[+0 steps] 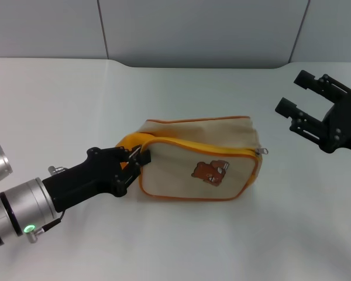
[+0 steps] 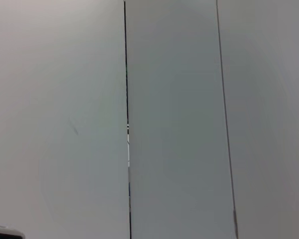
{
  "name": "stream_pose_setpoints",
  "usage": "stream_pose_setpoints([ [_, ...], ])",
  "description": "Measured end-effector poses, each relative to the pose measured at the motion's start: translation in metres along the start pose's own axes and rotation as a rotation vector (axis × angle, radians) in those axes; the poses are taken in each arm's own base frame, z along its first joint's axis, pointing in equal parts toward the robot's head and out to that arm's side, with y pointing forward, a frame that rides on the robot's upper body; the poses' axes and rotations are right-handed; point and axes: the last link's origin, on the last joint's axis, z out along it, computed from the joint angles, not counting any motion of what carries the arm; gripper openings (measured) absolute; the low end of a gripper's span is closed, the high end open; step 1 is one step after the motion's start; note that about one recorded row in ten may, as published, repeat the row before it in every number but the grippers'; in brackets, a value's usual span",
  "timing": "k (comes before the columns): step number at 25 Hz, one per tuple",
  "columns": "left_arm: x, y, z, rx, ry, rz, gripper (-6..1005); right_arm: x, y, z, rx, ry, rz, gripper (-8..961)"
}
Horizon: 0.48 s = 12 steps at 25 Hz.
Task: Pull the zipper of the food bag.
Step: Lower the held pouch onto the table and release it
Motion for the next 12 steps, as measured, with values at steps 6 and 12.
stream_pose_setpoints([
  [6, 0.023, -0.005, -0.023, -0.097, 0.016, 0.018, 199, 0.0, 0.001, -0.001, -0.069, 0.053, 0.046, 768],
  [12, 0.053, 0.017, -0.056, -0.39, 0.035, 0.057, 426, 0.001, 0.024, -0.005, -0.36, 0.192, 0.101, 813],
])
